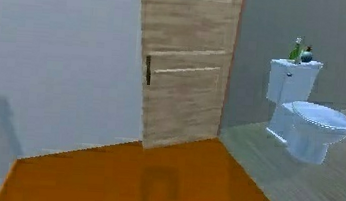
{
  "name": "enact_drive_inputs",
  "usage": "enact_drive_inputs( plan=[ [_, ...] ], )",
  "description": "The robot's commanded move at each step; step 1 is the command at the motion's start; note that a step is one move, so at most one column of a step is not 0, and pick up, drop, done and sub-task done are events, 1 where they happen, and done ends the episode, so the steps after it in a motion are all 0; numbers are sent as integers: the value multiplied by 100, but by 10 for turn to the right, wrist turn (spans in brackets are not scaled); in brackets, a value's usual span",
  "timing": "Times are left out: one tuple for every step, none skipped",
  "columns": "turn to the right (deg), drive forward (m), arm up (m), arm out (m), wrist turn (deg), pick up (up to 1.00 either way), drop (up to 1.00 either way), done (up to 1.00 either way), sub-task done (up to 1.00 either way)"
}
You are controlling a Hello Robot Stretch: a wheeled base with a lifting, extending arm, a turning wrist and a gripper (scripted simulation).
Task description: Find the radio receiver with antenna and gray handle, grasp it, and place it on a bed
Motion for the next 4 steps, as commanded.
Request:
enact_drive_inputs(
  plan=[
    [0,50,0,0,0,0,0,0,0],
    [450,0,0,0,0,0,0,0,0],
    [240,0,0,0,0,0,0,0,0],
    [0,100,0,0,0,0,0,0,0]
  ],
)
